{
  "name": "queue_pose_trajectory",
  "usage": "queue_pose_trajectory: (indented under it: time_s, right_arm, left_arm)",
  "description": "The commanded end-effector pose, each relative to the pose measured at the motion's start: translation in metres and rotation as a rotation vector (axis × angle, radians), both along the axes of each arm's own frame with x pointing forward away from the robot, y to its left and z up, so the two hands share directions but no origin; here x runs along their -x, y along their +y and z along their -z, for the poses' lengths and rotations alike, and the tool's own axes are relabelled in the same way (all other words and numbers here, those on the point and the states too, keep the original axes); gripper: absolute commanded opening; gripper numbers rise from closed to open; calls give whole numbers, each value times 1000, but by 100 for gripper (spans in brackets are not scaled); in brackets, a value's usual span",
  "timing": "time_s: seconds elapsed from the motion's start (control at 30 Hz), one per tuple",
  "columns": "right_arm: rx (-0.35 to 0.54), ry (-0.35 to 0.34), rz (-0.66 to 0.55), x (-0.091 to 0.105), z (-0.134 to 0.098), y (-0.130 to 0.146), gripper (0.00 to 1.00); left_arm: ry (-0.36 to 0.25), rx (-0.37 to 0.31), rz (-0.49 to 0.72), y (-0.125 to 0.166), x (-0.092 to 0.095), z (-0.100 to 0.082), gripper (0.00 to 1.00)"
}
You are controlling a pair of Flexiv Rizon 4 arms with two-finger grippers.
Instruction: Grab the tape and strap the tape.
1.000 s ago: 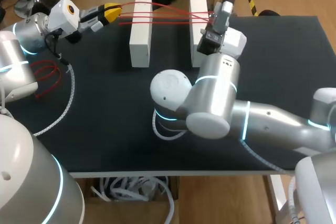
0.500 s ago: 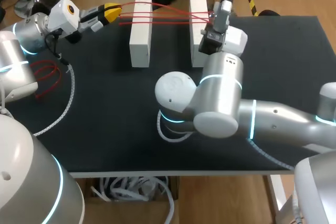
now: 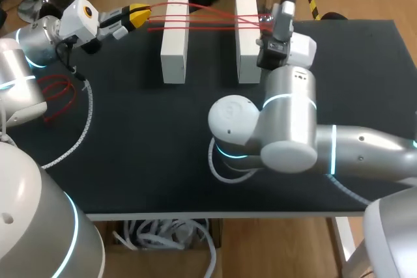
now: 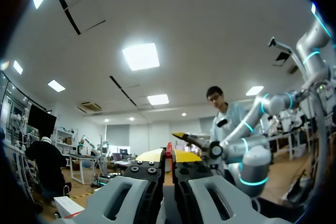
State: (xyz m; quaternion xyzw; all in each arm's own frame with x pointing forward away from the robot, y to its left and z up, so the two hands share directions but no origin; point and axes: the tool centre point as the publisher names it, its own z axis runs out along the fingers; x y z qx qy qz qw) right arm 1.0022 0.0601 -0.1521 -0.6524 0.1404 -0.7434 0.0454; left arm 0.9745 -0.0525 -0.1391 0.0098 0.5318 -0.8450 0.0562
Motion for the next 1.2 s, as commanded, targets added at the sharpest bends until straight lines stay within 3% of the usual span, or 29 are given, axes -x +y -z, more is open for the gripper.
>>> queue_pose_trajectory:
  time_s: [0.03,0.53,0.63,0.7,0.77,0.83,0.87,1.0,1.13,1.17,1.2]
  right_arm:
    - [9,-2,-40,-2,-3,-7,100]
    - [6,-16,-45,-5,-3,0,100]
    - [6,-17,-43,-5,-3,1,75]
    - [6,-17,-42,-5,-3,1,73]
    - [6,-17,-41,-5,-3,1,55]
    - [6,-16,-41,-5,-3,1,49]
    - [6,-16,-40,-5,-3,1,38]
    - [6,-13,-39,-4,-2,1,30]
    - [7,-10,-39,-4,-2,1,2]
    - [7,-7,-39,-4,-2,0,0]
    - [7,-5,-40,-4,-2,0,6]
  left_arm:
    - [-3,2,0,0,0,1,0]
    - [-3,2,0,0,0,1,0]
    - [-3,2,0,0,0,1,0]
    - [-3,2,0,0,0,1,0]
    - [-3,2,0,0,0,1,0]
    - [-3,2,0,0,0,1,0]
    - [-3,2,0,0,0,1,0]
    - [-3,2,0,0,0,1,0]
    - [-3,2,0,0,0,1,0]
    - [-3,2,0,0,0,1,0]
    - [-3,2,0,0,0,1,0]
